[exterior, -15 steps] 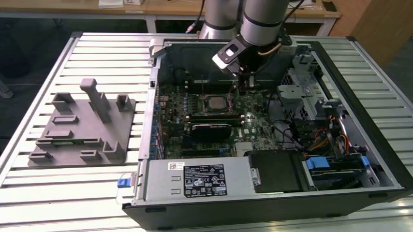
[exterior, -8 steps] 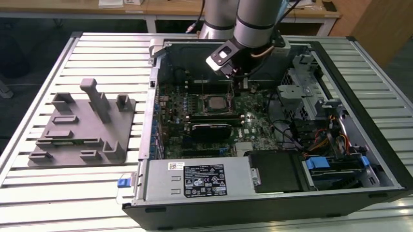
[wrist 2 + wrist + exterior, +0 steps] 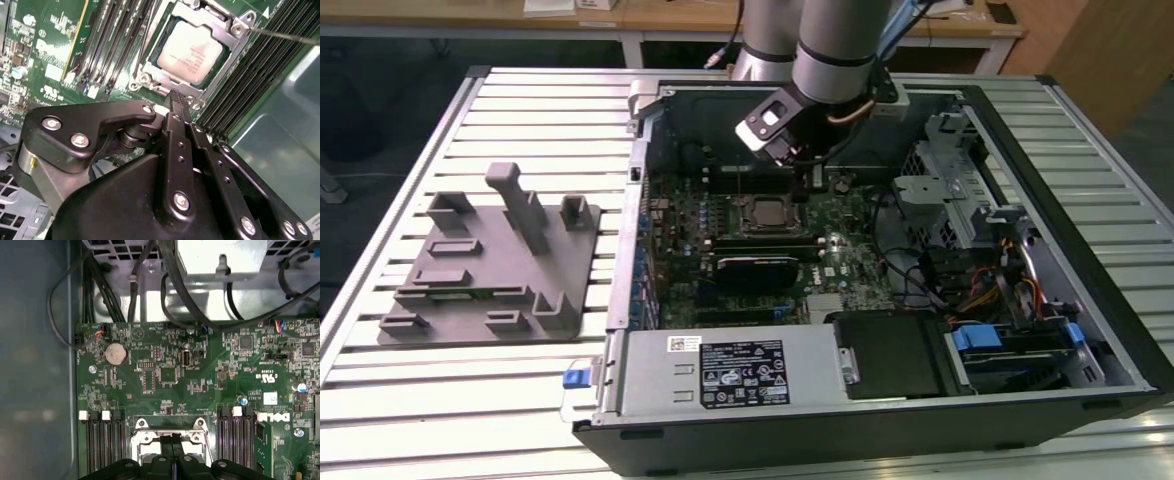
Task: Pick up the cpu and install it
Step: 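Close the cpu cover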
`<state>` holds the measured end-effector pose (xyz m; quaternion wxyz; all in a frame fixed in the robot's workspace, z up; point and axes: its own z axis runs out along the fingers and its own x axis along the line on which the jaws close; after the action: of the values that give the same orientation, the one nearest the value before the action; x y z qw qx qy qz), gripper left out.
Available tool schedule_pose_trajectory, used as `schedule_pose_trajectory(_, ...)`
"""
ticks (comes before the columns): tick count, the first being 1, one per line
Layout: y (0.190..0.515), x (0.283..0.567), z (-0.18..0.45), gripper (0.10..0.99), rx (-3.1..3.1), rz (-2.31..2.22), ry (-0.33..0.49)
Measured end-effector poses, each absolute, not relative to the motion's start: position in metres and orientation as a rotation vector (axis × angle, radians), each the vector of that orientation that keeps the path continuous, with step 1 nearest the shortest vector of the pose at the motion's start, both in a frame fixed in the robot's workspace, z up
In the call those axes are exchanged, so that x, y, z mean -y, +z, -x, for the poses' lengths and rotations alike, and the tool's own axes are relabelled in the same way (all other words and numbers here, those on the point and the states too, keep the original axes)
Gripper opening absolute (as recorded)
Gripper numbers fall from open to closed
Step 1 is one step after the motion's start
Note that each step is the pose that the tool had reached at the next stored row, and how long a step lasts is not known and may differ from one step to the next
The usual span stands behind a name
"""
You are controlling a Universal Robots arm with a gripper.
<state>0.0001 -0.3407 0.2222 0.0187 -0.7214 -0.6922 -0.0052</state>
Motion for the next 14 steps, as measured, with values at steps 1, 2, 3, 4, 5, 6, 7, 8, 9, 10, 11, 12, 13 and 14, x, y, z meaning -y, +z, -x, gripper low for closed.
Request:
schedule_pose_trajectory(1, 0.221, 0.341, 0.001, 0.106, 2.149, 2.24, -0.016)
schedule_pose_trajectory(2, 0.22, 0.341, 0.002, 0.106, 2.149, 2.24, -0.015)
schedule_pose_trajectory(3, 0.22, 0.341, 0.003, 0.106, 2.148, 2.239, -0.015)
schedule_pose_trajectory(4, 0.219, 0.341, 0.005, 0.106, 2.148, 2.239, -0.014)
schedule_pose_trajectory(5, 0.218, 0.341, 0.005, 0.106, 2.148, 2.239, -0.014)
schedule_pose_trajectory(6, 0.218, 0.341, 0.006, 0.106, 2.148, 2.239, -0.013)
schedule_pose_trajectory(7, 0.218, 0.341, 0.006, 0.106, 2.148, 2.239, -0.013)
schedule_pose_trajectory(8, 0.218, 0.341, 0.007, 0.106, 2.148, 2.239, -0.014)
schedule_pose_trajectory(9, 0.218, 0.341, 0.008, 0.106, 2.148, 2.239, -0.014)
schedule_pose_trajectory(10, 0.217, 0.341, 0.009, 0.106, 2.148, 2.239, -0.014)
schedule_pose_trajectory(11, 0.217, 0.341, 0.011, 0.106, 2.148, 2.239, -0.014)
schedule_pose_trajectory(12, 0.217, 0.341, 0.012, 0.106, 2.148, 2.239, -0.014)
schedule_pose_trajectory(13, 0.217, 0.341, 0.014, 0.106, 2.147, 2.239, -0.014)
schedule_pose_trajectory(14, 0.216, 0.341, 0.016, 0.106, 2.147, 2.239, -0.015)
